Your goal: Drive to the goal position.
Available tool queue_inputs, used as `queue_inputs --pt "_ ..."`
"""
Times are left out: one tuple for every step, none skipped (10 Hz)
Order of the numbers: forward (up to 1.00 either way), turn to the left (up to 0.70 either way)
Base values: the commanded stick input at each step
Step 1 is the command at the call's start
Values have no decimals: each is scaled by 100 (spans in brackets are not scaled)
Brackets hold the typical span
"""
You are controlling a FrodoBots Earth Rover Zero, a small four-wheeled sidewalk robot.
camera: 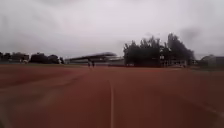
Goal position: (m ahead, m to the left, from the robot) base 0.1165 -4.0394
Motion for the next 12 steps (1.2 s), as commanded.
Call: queue_inputs --pt "50 0" --pt "50 0" --pt "50 0" --pt "50 0" --pt "50 0" --pt "50 0" --pt "50 0" --pt "50 0" --pt "50 0" --pt "50 0" --pt "50 0" --pt "50 0"
